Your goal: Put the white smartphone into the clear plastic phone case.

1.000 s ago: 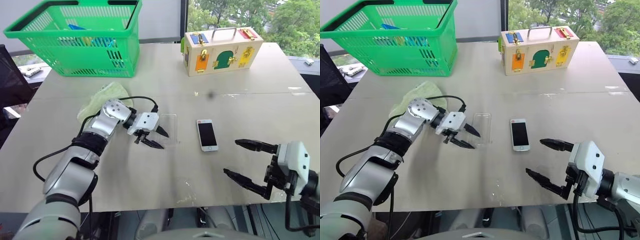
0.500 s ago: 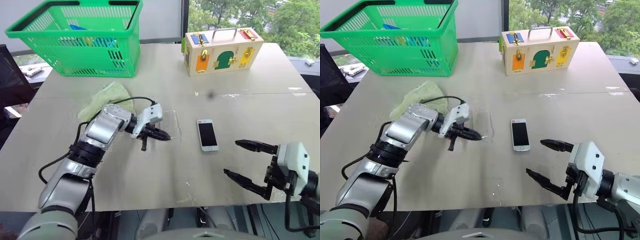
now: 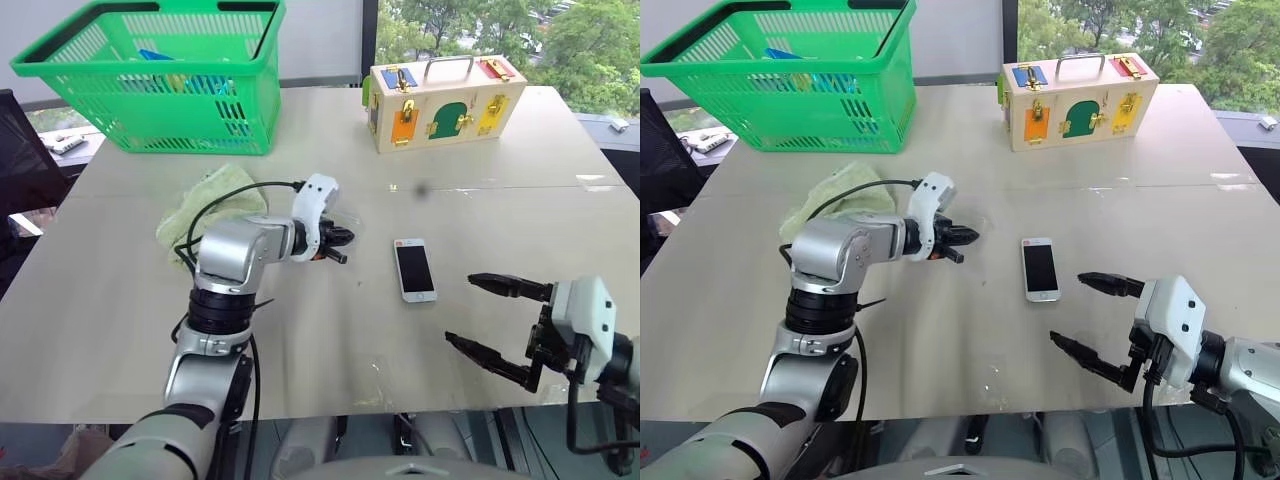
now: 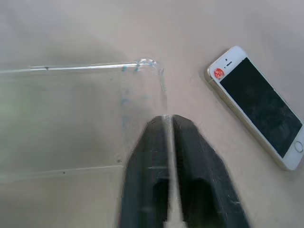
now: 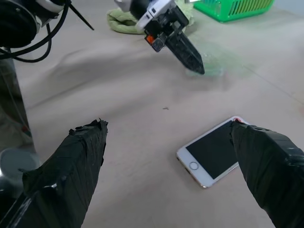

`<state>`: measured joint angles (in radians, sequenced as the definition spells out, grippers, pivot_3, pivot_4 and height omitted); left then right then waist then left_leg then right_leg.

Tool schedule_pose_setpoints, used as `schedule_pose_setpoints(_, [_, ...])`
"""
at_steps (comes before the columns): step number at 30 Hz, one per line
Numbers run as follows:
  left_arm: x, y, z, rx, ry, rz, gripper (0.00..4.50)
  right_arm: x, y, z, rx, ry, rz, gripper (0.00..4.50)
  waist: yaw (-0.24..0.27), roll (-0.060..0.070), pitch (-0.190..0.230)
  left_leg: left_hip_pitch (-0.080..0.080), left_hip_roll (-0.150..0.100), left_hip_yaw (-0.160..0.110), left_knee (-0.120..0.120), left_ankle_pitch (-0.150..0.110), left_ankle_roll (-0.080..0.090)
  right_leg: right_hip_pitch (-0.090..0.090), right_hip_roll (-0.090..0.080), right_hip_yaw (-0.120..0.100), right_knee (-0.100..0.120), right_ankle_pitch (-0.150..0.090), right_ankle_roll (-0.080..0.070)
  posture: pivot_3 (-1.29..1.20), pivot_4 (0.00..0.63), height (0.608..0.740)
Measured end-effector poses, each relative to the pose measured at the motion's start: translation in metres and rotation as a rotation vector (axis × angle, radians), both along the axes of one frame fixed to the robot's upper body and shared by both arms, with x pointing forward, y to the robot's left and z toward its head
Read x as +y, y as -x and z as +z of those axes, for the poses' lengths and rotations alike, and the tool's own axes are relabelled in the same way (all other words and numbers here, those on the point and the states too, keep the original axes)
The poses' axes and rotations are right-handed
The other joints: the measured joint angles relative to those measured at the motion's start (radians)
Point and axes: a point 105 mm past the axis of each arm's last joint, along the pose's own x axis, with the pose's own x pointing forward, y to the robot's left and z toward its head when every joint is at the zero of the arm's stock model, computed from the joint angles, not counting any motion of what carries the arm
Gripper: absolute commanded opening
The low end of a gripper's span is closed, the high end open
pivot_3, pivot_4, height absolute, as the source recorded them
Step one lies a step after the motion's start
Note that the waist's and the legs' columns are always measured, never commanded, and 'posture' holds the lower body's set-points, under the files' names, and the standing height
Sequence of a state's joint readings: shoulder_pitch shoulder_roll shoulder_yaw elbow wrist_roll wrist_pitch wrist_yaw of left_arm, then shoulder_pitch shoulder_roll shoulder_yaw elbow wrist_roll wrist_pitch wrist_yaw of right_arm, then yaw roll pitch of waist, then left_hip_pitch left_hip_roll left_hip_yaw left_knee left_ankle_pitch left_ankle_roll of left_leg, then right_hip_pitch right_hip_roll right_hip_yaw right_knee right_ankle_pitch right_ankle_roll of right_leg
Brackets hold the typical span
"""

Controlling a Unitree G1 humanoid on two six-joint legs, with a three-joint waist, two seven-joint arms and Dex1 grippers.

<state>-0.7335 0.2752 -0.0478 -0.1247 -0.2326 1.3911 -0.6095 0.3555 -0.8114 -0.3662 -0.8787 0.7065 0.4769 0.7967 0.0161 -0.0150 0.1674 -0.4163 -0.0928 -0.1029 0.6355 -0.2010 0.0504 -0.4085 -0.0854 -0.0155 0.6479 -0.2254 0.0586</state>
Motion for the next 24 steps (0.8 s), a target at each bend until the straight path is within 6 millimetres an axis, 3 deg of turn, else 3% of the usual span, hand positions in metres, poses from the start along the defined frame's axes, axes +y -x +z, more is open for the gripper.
schedule_pose_setpoints(2, [-0.003,0.003,0.002,0.007,0.025,-0.031,2.61,0.0,0.0,0.0,0.001,0.0,-0.003,4.5,0.0,0.0,0.0,0.0,0.0,0.0,0.0,0.0,0.0,0.0,0.0,0.0,0.0,0.0,0.0,0.0,0.15,0.74])
schedule_pose_setpoints(5, [0.006,0.003,0.019,-0.051,0.119,-0.138,2.61,-0.001,0.001,-0.003,0.019,-0.001,-0.016,4.5,-0.003,0.0,0.0,0.0,0.0,0.0,0.0,0.0,-0.001,-0.001,0.0,0.001,0.001,0.001,-0.002,0.0,0.15,0.74])
schedule_pose_setpoints(8, [0.051,0.001,0.036,-0.169,0.14,-0.293,2.61,-0.002,0.002,-0.006,0.033,-0.008,-0.033,4.5,-0.007,0.001,0.0,0.001,0.001,0.003,-0.001,-0.001,-0.002,-0.003,0.001,0.003,0.002,0.001,-0.006,0.0,0.15,0.74])
schedule_pose_setpoints(10, [0.064,0.003,0.035,-0.198,0.119,-0.379,2.61,-0.002,0.002,-0.006,0.031,-0.011,-0.035,4.5,0.0,0.001,-0.001,0.001,0.001,0.003,-0.001,-0.001,-0.001,-0.002,0.0,0.003,0.001,0.0,-0.009,0.0,0.15,0.74])
schedule_pose_setpoints(14, [0.071,-0.002,0.022,-0.214,0.052,-0.578,2.61,0.0,-0.001,-0.002,0.01,-0.015,-0.031,4.5,0.028,0.0,0.0,-0.002,-0.001,0.002,0.0,-0.001,-0.001,-0.002,-0.002,0.002,-0.003,0.001,-0.007,0.0,0.15,0.74])
schedule_pose_setpoints(21, [0.072,-0.024,0.018,-0.31,-0.14,-0.733,2.61,0.0,-0.001,-0.004,0.017,-0.018,-0.045,4.5,0.022,-0.001,0.0,-0.006,-0.001,0.002,0.001,-0.001,0.001,-0.005,-0.002,0.002,-0.004,0.003,-0.003,0.0,0.15,0.74])
schedule_pose_setpoints(24, [0.071,-0.029,0.006,-0.326,-0.229,-0.784,2.61,-0.001,-0.001,-0.006,0.026,-0.023,-0.059,4.5,0.017,-0.001,0.0,-0.006,-0.001,0.002,0.001,-0.001,0.001,-0.005,-0.002,0.002,-0.004,0.003,-0.003,0.0,0.15,0.74])
